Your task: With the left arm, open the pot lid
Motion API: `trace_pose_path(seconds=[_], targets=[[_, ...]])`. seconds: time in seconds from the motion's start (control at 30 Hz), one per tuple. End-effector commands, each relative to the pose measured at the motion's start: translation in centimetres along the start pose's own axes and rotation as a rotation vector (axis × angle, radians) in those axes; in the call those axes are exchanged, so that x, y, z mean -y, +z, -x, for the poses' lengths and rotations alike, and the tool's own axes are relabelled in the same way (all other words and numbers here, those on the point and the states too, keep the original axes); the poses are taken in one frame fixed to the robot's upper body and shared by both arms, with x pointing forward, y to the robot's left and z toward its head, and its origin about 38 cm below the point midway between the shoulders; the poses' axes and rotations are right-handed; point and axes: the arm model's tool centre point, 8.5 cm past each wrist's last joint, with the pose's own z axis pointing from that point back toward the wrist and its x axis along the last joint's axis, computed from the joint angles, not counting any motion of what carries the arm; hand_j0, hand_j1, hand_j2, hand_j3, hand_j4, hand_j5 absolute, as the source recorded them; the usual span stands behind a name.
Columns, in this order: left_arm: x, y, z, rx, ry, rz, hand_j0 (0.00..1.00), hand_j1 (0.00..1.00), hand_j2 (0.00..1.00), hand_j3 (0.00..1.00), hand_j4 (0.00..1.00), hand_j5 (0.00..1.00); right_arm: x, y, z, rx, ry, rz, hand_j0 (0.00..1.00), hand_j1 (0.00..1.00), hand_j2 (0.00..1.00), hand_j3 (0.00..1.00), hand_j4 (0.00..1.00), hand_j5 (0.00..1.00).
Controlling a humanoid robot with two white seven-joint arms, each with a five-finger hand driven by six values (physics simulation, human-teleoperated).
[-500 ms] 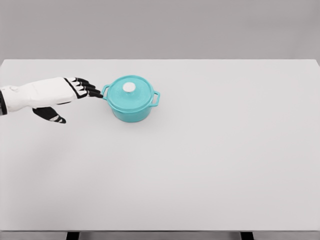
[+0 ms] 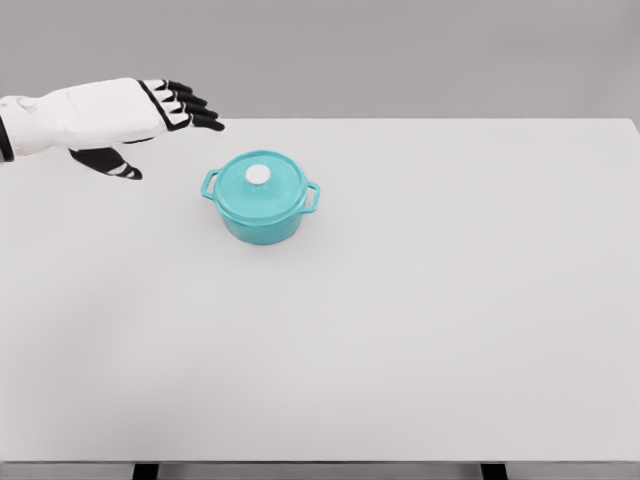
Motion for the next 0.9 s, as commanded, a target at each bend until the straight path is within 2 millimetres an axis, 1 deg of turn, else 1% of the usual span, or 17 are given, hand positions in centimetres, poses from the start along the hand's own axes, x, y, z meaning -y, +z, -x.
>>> trace_pose_path(seconds=[0.0,0.03,0.07,0.1,0.13,0.17,0.2,0.23,0.3,0.4,0.43,0.47,0.5,0.63,0.77,0.8,0.87], targets=[[4.3,-3.6,-2.4,0.113,0.027,0.168,1.00,1.00,1.00,1.00,1.00,1.00,0.0,0.0,0.0,-0.001,0.000,0.000,1.00,1.00,1.00,1.00,1.00,1.00],[3.7,-4.9,-3.0,0.154,-0.023,0.233,1.00,1.00,1.00,1.00,1.00,1.00,0.0,0.0,0.0,0.000,0.000,0.000,1.00,1.00,1.00,1.00,1.00,1.00],[3.7,-5.9,-3.6,0.183,-0.043,0.265,1.00,1.00,1.00,1.00,1.00,1.00,0.0,0.0,0.0,-0.001,0.000,0.000,1.00,1.00,1.00,1.00,1.00,1.00],[3.9,-7.5,-4.3,0.208,-0.040,0.277,1.00,1.00,1.00,1.00,1.00,1.00,0.0,0.0,0.0,-0.001,0.000,0.000,1.00,1.00,1.00,1.00,1.00,1.00],[2.8,-9.9,-4.5,0.185,-0.031,0.266,1.00,1.00,1.00,1.00,1.00,1.00,0.0,0.0,0.0,0.000,0.000,0.000,1.00,1.00,1.00,1.00,1.00,1.00],[2.7,-11.4,-4.2,0.143,0.001,0.270,1.00,1.00,1.00,1.00,1.00,1.00,0.0,0.0,0.0,0.000,0.000,0.000,1.00,1.00,1.00,1.00,1.00,1.00],[1.9,-13.4,-4.8,0.158,-0.012,0.273,1.00,1.00,1.00,1.00,1.00,1.00,0.0,0.0,0.0,-0.001,0.000,0.000,1.00,1.00,1.00,1.00,1.00,1.00],[1.9,-14.0,-4.8,0.161,-0.022,0.294,1.00,1.00,1.00,1.00,1.00,1.00,0.0,0.0,0.0,0.000,0.000,0.000,1.00,1.00,1.00,1.00,1.00,1.00],[1.6,-14.5,-5.0,0.156,-0.015,0.290,1.00,1.00,1.00,1.00,1.00,1.00,0.0,0.0,0.0,0.000,0.000,0.000,1.00,1.00,1.00,1.00,1.00,1.00],[2.2,-14.2,-3.1,0.074,0.030,0.305,1.00,1.00,1.00,1.00,1.00,1.00,0.0,0.0,0.0,0.000,0.000,0.000,1.00,1.00,1.00,1.00,1.00,1.00],[2.7,-14.0,-1.9,0.031,0.054,0.317,1.00,1.00,1.00,1.00,1.00,1.00,0.0,0.0,0.0,-0.001,0.000,0.000,1.00,1.00,1.00,1.00,1.00,1.00],[2.8,-13.8,-1.4,0.016,0.057,0.321,1.00,1.00,1.00,1.00,1.00,1.00,0.0,0.0,0.0,0.000,0.000,0.000,1.00,1.00,1.00,1.00,1.00,1.00],[2.4,-13.7,-1.2,0.010,0.050,0.317,1.00,1.00,1.00,1.00,1.00,1.00,0.0,0.0,0.0,-0.001,0.000,0.000,1.00,1.00,1.00,1.00,1.00,1.00],[2.1,-13.7,-1.2,0.008,0.044,0.316,1.00,1.00,1.00,1.00,1.00,1.00,0.0,0.0,0.0,0.000,0.000,0.000,1.00,1.00,1.00,1.00,1.00,1.00],[2.4,-13.8,-1.3,0.012,0.040,0.326,0.91,0.91,0.91,0.91,0.91,0.91,0.0,0.0,0.0,0.000,0.000,0.000,1.00,1.00,1.00,1.00,1.00,1.00],[2.4,-13.9,-1.4,0.013,0.038,0.328,0.83,0.83,0.83,0.83,0.83,0.83,0.0,0.0,0.0,0.000,0.000,-0.001,1.00,1.00,1.00,1.00,1.00,1.00],[2.3,-13.9,-1.3,0.011,0.033,0.328,0.80,0.80,0.80,0.80,0.80,0.80,0.0,0.0,0.0,-0.001,0.000,0.000,1.00,1.00,1.00,1.00,1.00,1.00]])
